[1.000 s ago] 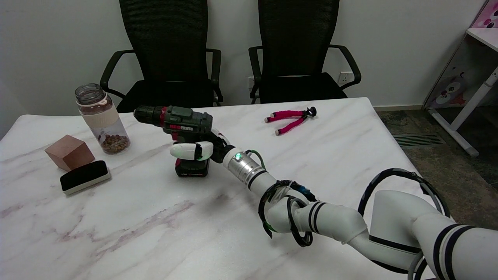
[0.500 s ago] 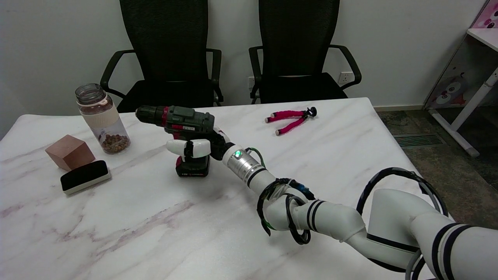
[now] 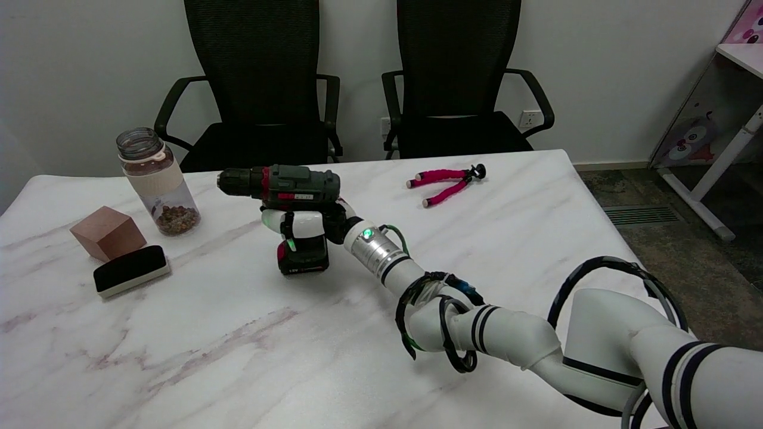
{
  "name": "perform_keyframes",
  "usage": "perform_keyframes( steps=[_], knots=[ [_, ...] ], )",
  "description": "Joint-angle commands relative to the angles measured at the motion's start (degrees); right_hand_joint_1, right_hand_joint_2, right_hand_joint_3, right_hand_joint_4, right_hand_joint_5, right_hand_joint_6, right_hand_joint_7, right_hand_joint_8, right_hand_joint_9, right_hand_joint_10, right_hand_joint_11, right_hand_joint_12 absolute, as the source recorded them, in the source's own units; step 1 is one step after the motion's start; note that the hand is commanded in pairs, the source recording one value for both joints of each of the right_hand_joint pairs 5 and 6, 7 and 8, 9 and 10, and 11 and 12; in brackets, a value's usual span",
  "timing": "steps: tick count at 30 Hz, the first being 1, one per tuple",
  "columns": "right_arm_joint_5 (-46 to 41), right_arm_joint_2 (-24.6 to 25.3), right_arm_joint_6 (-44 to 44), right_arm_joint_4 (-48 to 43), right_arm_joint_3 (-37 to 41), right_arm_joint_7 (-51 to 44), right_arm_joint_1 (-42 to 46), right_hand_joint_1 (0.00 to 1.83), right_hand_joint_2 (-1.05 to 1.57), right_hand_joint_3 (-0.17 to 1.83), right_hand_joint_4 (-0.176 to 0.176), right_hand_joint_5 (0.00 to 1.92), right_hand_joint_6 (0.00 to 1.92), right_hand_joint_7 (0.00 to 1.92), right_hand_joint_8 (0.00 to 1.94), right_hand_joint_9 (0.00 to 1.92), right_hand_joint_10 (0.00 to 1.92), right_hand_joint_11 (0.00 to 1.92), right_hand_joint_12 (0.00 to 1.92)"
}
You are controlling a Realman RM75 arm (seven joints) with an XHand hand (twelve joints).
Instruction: Pick up the power screwdriver.
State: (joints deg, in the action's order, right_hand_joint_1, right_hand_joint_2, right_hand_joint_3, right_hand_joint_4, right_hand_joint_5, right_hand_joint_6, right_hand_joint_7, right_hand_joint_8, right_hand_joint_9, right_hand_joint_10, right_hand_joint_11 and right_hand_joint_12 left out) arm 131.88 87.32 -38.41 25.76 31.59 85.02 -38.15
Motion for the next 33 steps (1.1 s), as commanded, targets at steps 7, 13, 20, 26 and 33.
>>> perform_keyframes(
  steps=[7, 13, 20, 26, 33],
  knots=[
    [-0.13, -0.66, 0.03, 0.45, -0.12, 0.14, -0.26, 1.02, 0.11, 1.16, 0.176, 0.7, 0.7, 0.7, 0.7, 1.35, 1.35, 1.82, 1.82],
    [-0.13, -0.66, 0.11, 0.87, 0.05, 0.25, -0.37, 0.96, -0.12, 0.97, 0.176, 0.87, 0.87, 0.87, 0.87, 1.39, 1.39, 1.87, 1.87],
    [-0.13, -0.66, 1.25, 0.95, 0.23, 0.32, -0.64, 0.94, 0.11, 0.86, 0.048, 1.03, 1.03, 1.03, 1.03, 1.6, 1.6, 1.88, 1.88],
    [-0.13, -0.49, 2.37, 0.87, 0.32, 0.34, -1.16, 0.9, 0.36, 0.88, -0.045, 1.29, 1.29, 1.29, 1.29, 1.72, 1.72, 1.9, 1.9],
    [-0.13, -0.4, 3.12, 0.87, 0.32, 0.14, -1.77, 0.89, 0.48, 0.9, -0.017, 1.4, 1.4, 1.4, 1.4, 1.86, 1.86, 1.92, 1.92]
  ],
)
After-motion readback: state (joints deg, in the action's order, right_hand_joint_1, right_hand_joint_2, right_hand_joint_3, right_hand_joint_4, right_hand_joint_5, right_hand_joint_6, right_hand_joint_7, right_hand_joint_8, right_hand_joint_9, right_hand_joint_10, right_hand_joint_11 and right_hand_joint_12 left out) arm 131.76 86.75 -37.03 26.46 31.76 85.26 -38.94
